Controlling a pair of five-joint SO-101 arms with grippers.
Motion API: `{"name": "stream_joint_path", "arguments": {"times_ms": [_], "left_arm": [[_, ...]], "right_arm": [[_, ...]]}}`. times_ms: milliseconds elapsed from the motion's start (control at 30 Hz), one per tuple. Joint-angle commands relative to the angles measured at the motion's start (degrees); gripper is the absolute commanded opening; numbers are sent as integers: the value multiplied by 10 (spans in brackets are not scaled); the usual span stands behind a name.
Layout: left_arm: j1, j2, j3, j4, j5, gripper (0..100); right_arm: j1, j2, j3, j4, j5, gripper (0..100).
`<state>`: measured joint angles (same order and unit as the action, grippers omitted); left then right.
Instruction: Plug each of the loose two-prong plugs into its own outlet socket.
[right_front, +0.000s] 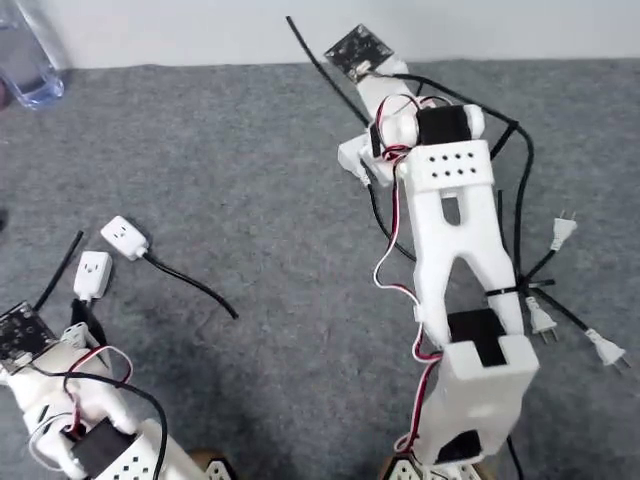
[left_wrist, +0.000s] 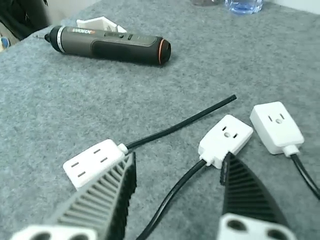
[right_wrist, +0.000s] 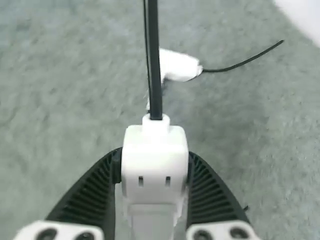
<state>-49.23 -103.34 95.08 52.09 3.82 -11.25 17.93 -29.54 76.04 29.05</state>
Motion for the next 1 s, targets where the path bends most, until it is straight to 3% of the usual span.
{"name": "stream_joint_path", "arguments": {"times_ms": [0, 133, 500, 667, 967], "left_arm": [[4, -6, -3, -14, 4, 261], [4, -6, -3, -16, 4, 261], [4, -6, -2, -16, 4, 261], [24, -6, 7, -18, 1, 261], [29, -6, 8, -18, 1, 261]], "right_arm": [[20, 7, -35, -65, -55, 8], [23, 17, -44, -112, -109, 8], [23, 141, -193, -102, -117, 8], [31, 218, -294, -102, -161, 8], [22, 376, -425, -100, -109, 8]]}}
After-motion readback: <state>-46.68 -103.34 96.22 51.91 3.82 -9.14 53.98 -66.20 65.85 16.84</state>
